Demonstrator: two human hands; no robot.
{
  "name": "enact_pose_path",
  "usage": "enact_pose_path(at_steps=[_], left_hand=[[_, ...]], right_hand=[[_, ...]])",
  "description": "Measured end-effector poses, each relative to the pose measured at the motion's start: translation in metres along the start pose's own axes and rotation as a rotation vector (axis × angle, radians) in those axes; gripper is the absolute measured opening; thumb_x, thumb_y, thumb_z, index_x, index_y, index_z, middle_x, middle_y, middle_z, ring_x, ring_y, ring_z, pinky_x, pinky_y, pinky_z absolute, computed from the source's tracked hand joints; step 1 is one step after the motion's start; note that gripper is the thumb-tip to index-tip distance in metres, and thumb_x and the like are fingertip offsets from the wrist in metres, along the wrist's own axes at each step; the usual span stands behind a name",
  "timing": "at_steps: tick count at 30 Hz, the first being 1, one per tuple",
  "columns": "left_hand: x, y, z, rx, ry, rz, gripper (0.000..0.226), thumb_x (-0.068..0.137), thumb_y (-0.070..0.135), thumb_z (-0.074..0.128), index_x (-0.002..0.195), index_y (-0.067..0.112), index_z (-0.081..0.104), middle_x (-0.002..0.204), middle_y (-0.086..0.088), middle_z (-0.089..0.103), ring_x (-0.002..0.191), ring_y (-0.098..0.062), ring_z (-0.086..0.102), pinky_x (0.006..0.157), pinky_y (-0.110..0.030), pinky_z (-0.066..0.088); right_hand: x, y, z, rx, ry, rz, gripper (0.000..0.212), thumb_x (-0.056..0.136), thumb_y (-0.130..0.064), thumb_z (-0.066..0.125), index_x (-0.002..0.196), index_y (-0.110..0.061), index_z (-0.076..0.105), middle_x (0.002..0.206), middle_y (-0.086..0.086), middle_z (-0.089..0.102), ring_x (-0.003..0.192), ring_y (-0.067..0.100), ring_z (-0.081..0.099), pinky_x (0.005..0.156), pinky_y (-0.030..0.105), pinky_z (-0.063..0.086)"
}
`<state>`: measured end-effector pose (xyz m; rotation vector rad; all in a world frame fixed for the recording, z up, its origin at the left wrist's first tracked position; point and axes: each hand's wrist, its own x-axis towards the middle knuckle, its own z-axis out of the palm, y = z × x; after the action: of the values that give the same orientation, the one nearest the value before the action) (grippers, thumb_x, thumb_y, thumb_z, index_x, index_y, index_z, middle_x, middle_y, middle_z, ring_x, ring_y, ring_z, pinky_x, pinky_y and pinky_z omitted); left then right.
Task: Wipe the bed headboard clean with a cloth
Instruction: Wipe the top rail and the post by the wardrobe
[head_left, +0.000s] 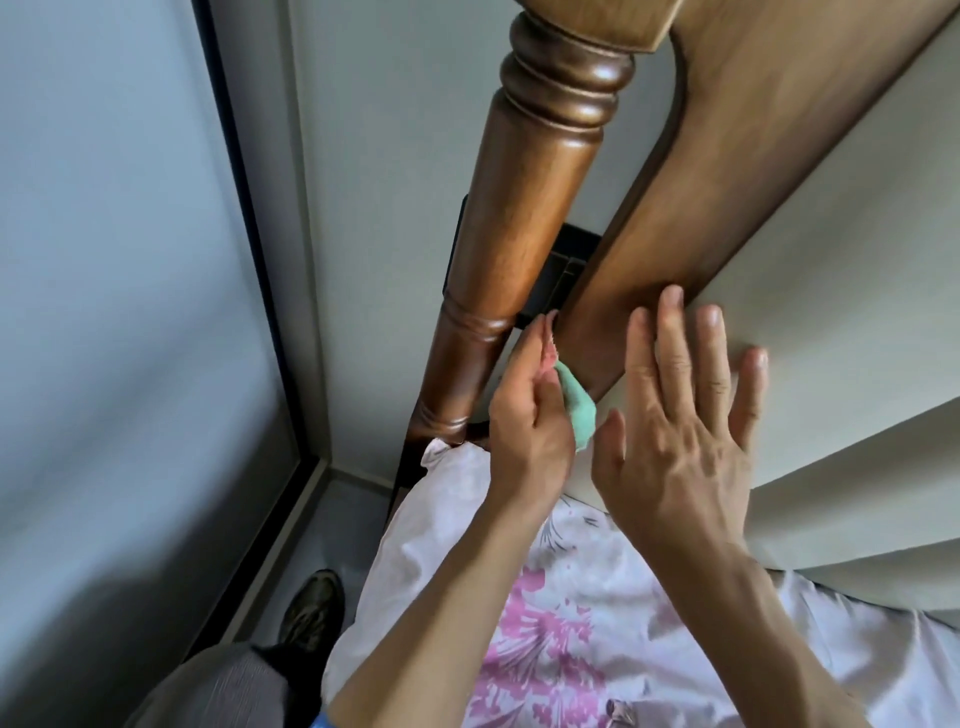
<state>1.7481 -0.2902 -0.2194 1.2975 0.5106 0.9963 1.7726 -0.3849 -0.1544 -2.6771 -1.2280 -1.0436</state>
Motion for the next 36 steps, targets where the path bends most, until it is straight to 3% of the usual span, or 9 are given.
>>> enact_pose_path(at_steps=[7,12,17,22,24,27,29,32,36], left_hand=[[-0.036,-0.072,-0.052,0.371,-0.135,-0.24,0.051,0.102,0.0,0.038,0.149,0.021,0.041,0.144,0.003,0.051,0.133,-0.003,0.045,0.1,0.002,0.028],[-0.025,-0.077,-0.058,0.686,-0.234,-0.14,0.065,0.091,-0.003,0.044,0.149,0.024,0.038,0.148,0.002,0.049,0.134,-0.017,0.047,0.107,-0.022,0.037],[-0.031,-0.067,-0.075,0.502,-0.149,-0.146,0.047,0.096,-0.002,0.043,0.136,0.018,0.058,0.129,-0.001,0.066,0.121,-0.019,0.061,0.105,-0.025,0.045],[-0.039,-0.067,-0.112,0.151,0.368,-0.133,0.039,0.099,0.002,0.044,0.128,0.017,0.065,0.12,0.009,0.07,0.111,-0.014,0.067,0.095,-0.021,0.051],[-0.023,-0.066,-0.115,0.015,0.329,-0.157,0.037,0.102,0.009,0.041,0.126,0.024,0.066,0.116,0.004,0.072,0.102,-0.018,0.07,0.082,-0.024,0.058],[0.011,-0.071,-0.112,0.091,0.114,-0.279,0.045,0.104,0.008,0.034,0.137,0.027,0.057,0.122,-0.021,0.065,0.094,-0.04,0.067,0.068,-0.034,0.061],[0.024,-0.081,-0.116,0.094,0.056,-0.357,0.046,0.103,0.008,0.032,0.135,0.029,0.058,0.123,-0.009,0.065,0.095,-0.03,0.068,0.061,-0.029,0.06],[0.034,-0.096,-0.128,0.075,0.029,-0.428,0.034,0.104,0.013,0.038,0.119,0.021,0.067,0.112,-0.003,0.071,0.096,-0.012,0.067,0.074,-0.014,0.052],[0.038,-0.109,-0.134,0.104,0.075,-0.586,0.032,0.097,0.009,0.051,0.122,0.018,0.069,0.105,0.006,0.072,0.096,-0.009,0.067,0.076,-0.01,0.05]], right_hand=[[-0.003,-0.005,0.0,0.018,0.027,0.023,0.078,0.085,-0.012,0.06,0.156,-0.008,0.025,0.165,0.008,0.016,0.153,0.025,0.011,0.124,0.051,0.006],[-0.005,-0.009,-0.001,0.068,0.013,0.034,0.075,0.084,-0.011,0.062,0.153,-0.014,0.033,0.164,0.009,0.02,0.152,0.027,0.014,0.124,0.052,0.007],[-0.007,-0.004,-0.006,0.125,-0.001,0.031,0.072,0.085,-0.012,0.053,0.153,-0.016,0.032,0.163,0.009,0.026,0.152,0.028,0.014,0.124,0.051,0.006],[-0.04,-0.051,0.013,0.381,-0.064,-0.069,0.057,0.079,-0.004,0.053,0.135,-0.006,0.055,0.138,0.016,0.055,0.135,0.039,0.045,0.115,0.054,0.031],[-0.062,-0.078,0.027,0.428,-0.224,-0.122,0.052,0.075,-0.001,0.056,0.127,-0.005,0.062,0.125,0.013,0.062,0.12,0.039,0.056,0.104,0.052,0.044],[-0.08,-0.095,0.044,0.491,-0.377,-0.095,0.048,0.07,-0.001,0.065,0.117,-0.01,0.066,0.116,0.006,0.067,0.103,0.032,0.064,0.088,0.043,0.054],[-0.085,-0.097,0.054,0.524,-0.427,-0.055,0.052,0.069,0.0,0.071,0.119,-0.012,0.065,0.117,0.004,0.067,0.102,0.03,0.065,0.085,0.042,0.054],[-0.091,-0.094,0.064,0.531,-0.454,-0.022,0.053,0.07,0.0,0.074,0.121,-0.012,0.065,0.121,0.003,0.067,0.104,0.028,0.065,0.084,0.042,0.054],[-0.097,-0.095,0.07,0.549,-0.505,0.001,0.051,0.075,-0.002,0.072,0.124,-0.012,0.063,0.126,0.003,0.065,0.107,0.028,0.064,0.085,0.043,0.054]])
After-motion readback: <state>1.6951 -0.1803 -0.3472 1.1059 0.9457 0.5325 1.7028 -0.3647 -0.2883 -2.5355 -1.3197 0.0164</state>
